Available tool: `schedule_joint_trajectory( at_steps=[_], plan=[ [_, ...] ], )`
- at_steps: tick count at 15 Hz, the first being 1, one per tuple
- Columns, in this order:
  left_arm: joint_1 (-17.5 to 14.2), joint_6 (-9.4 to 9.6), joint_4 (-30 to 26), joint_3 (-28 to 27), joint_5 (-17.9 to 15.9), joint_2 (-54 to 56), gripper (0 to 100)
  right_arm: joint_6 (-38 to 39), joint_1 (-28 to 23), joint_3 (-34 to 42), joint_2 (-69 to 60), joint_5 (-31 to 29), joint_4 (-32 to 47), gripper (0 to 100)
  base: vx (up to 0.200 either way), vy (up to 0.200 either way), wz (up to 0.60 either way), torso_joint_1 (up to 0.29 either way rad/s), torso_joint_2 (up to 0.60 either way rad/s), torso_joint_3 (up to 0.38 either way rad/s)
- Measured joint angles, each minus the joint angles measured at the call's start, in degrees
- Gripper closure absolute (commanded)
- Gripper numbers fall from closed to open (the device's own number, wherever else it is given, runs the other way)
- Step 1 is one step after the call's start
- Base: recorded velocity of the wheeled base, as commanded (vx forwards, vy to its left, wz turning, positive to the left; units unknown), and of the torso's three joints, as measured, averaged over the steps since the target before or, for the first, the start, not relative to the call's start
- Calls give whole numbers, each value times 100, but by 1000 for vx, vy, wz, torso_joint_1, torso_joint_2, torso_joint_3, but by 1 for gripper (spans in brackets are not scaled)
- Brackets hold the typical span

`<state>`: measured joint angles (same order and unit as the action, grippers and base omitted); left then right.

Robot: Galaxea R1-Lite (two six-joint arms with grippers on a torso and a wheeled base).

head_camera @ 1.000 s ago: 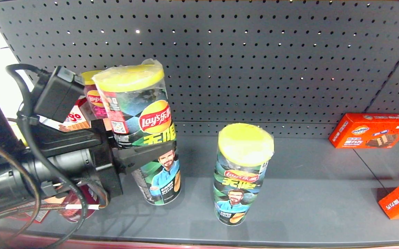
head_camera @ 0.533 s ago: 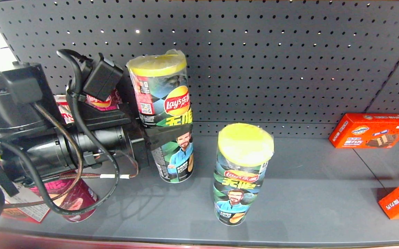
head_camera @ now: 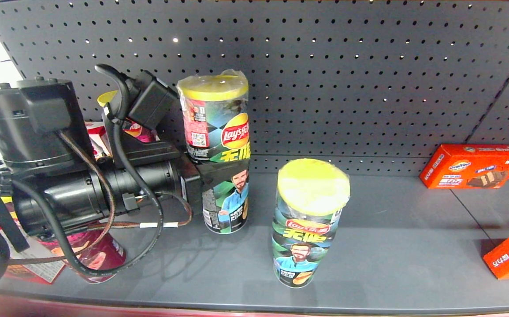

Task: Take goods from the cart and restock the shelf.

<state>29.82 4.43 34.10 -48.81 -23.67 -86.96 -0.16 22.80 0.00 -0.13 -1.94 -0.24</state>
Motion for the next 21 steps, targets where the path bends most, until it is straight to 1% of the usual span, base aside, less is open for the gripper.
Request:
schedule_joint_trajectory(
  at_steps=[2,4,5,8,11,16,21],
  plan=[
    [80,6,-2,-5,138,0,100,0,5,0,2,0,0,0,0,0,0,0,0,0],
    [210,6,2,5,373,-26,100,0,5,0,2,0,0,0,0,0,0,0,0,0],
    [273,2,4,37,402,-55,100,0,2,0,2,2,0,0,0,0,0,0,0,0],
    [345,13,83,2,394,-172,100,0,0,0,4,0,0,0,0,0,0,0,0,0],
    [352,0,268,-118,360,-347,100,2,5,0,4,0,2,0,0,0,0,0,0,0],
    [356,-5,277,-238,316,-581,100,0,0,0,4,2,0,0,0,0,0,0,0,0],
    [358,-2,252,-491,419,-841,100,0,5,0,6,2,0,0,0,0,0,0,0,0]
  ],
)
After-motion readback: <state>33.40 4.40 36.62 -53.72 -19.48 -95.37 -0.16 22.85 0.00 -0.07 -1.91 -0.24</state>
